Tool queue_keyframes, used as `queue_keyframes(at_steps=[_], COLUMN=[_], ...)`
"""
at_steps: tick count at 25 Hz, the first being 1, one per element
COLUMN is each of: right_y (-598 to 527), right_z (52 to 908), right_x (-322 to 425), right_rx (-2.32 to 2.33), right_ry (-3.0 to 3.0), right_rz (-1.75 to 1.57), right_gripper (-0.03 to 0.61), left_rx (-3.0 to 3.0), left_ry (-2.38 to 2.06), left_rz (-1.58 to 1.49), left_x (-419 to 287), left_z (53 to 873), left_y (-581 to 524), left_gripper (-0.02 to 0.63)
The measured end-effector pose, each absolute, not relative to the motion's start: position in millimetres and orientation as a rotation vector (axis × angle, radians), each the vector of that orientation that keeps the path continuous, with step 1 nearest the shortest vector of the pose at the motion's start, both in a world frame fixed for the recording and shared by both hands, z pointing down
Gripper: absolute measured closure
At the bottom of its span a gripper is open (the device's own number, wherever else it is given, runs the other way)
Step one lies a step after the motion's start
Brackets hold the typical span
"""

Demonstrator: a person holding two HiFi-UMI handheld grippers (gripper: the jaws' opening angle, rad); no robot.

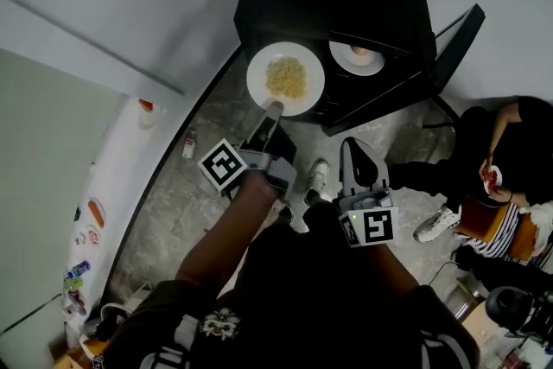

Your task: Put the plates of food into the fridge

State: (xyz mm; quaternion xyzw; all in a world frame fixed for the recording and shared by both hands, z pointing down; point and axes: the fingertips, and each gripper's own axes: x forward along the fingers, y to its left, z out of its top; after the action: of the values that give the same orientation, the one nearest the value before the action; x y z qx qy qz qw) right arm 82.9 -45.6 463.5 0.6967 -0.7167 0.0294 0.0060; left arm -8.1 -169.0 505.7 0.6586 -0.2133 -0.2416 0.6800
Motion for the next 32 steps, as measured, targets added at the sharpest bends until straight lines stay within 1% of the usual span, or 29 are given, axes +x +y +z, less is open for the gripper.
queue_keyframes(at_steps=[4,10,20,32], right_y=[-47.7,-65.4,-67.8,-95.5], right_z=[473.9,500.6,498.6,491.9], right_x=[83.7,108.1,124.2,123.4], right_rx=[2.192,2.177,2.119,2.085], right_ry=[-2.266,-2.259,-2.257,-2.296], right_rz=[0.193,0.284,0.227,0.154], right_gripper=[0.554,0.554,0.554,0.554], left_rx=[1.474,1.477,1.505,1.47], left_ry=[-0.498,-0.562,-0.589,-0.63], left_rz=[-0.541,-0.509,-0.521,-0.552], left_x=[3.1,30.6,54.1,67.8], left_z=[518.4,560.2,565.0,581.5], left_y=[-183.5,-218.6,-246.8,-278.4], left_gripper=[0.572,0.572,0.572,0.574])
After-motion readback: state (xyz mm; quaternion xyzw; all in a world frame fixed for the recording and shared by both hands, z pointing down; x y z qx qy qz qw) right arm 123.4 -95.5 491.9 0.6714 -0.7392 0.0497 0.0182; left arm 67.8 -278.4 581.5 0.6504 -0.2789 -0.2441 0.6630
